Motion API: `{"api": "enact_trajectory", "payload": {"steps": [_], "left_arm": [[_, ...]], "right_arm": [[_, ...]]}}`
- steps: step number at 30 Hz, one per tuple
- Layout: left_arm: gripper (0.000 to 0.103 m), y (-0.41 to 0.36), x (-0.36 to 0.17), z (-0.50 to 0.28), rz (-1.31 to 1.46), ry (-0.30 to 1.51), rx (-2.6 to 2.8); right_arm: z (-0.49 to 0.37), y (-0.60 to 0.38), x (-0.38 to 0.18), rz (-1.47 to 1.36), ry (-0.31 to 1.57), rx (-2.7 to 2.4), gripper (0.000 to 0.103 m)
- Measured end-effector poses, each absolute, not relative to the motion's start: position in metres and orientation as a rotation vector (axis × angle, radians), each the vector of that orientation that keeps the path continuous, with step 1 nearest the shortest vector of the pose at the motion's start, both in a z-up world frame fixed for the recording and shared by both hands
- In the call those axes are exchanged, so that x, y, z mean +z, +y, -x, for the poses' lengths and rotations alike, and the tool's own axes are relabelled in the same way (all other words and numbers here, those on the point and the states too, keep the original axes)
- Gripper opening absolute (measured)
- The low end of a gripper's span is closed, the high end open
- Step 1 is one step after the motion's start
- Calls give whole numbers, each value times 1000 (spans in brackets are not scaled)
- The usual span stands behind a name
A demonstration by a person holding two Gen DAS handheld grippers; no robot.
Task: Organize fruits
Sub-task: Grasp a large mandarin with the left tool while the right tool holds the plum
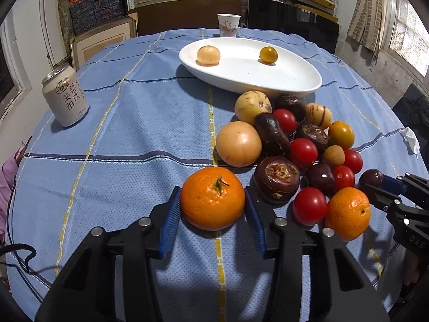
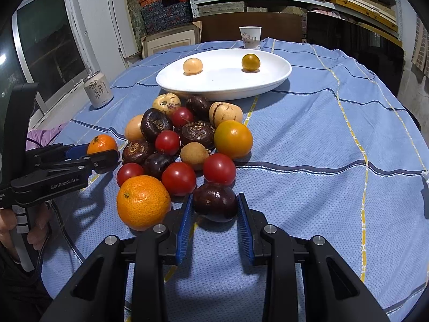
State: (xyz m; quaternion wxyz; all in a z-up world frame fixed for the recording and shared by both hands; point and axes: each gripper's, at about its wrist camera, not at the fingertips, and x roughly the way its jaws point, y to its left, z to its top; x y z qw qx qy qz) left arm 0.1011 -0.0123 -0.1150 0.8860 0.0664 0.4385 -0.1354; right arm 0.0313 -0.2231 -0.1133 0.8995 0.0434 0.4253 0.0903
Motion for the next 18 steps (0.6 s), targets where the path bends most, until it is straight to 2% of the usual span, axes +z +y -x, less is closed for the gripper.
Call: {"api": "enact_trajectory", "payload": {"steps": [18], "left_arm": [[45, -4, -112, -100, -97, 896, -264]], "right_arm": [[-30, -224, -112, -94, 864, 191, 33]]}}
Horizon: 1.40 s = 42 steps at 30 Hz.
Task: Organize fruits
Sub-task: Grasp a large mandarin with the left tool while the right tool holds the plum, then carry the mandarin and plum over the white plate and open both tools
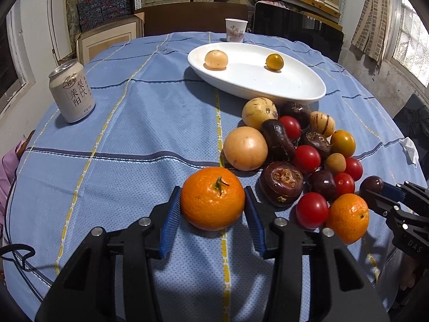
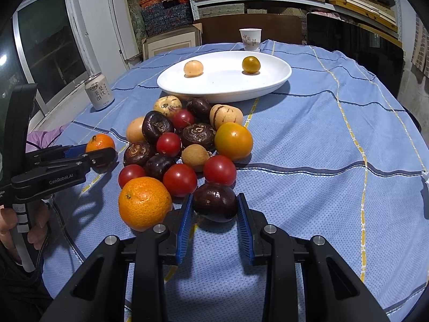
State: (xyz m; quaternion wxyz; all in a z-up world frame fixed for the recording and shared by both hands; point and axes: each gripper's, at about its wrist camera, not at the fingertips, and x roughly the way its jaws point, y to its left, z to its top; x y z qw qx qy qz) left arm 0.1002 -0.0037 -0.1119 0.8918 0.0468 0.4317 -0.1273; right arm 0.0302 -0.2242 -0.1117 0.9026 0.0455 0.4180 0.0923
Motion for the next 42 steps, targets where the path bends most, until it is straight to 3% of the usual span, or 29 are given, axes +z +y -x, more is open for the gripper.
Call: {"api": "enact_trajectory", "payload": {"steps": [13, 24, 32, 42], "left_arm": [[45, 1, -101, -87, -88, 842, -268], [45, -8, -33, -100, -61, 755, -339], [45, -54, -17, -173, -126, 755, -330], [45, -80, -63, -273, -109, 897, -342]], "right_arm": [[-17, -233, -99, -118, 794, 194, 33], [-32, -277, -19, -96, 654, 144, 33], [-111, -285, -8, -68, 690, 120, 33], [-229, -270, -56, -52, 855, 160, 33]]}}
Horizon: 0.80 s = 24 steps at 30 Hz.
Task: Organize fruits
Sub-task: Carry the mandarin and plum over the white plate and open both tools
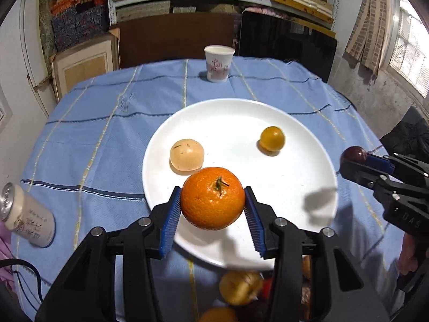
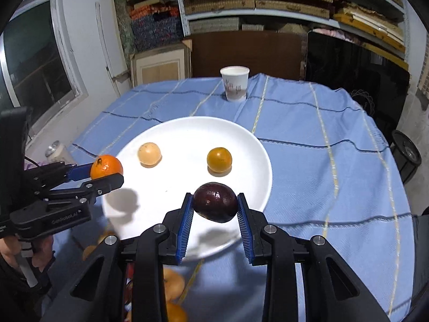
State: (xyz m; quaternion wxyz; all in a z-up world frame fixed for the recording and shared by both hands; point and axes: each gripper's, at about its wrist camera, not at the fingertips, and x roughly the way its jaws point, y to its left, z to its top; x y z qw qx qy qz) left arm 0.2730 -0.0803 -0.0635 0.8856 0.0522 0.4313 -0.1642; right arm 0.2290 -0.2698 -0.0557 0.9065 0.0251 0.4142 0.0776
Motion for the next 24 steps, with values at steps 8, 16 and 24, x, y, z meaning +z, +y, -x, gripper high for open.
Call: {"api": "enact_trajectory", "payload": {"steps": [8, 16, 24], "left_arm": [[54, -91, -89, -299, -126, 945, -325], [68, -69, -60, -270, -89, 866, -307], [87, -35, -47, -158, -121, 776, -350]], "right_arm": [[-271, -263, -83, -58, 904, 154, 38], [-236, -268, -59, -60, 828, 131, 43], [-92, -239, -54, -27, 803, 240, 53]]}}
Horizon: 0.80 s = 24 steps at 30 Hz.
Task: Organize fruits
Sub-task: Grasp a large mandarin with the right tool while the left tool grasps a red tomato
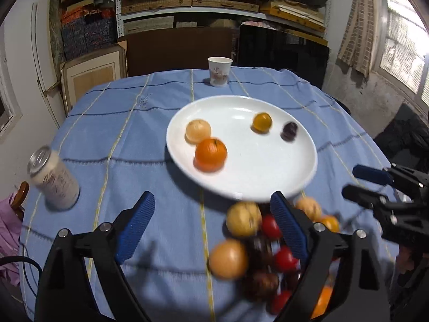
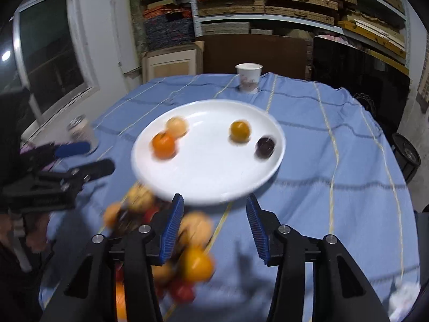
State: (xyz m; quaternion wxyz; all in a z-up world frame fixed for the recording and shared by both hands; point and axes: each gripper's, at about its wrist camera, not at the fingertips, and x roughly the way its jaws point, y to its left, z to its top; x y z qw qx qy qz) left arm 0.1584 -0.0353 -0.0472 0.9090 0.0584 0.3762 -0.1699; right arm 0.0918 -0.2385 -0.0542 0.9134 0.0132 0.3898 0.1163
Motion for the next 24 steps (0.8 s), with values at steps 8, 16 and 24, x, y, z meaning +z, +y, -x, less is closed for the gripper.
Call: {"api": "enact_trajectory", "payload": {"steps": [8, 16, 24], "left_arm": [[90, -9, -85, -103, -81, 786, -347], [90, -3, -99, -98, -65, 789, -319], [90, -3, -98, -97, -63, 782, -323]], "right_arm": [[-18, -186, -93, -6, 864, 349, 57], [-29, -163, -113, 33, 928, 308, 54], [-9, -174, -104, 36, 823, 304, 46]]}}
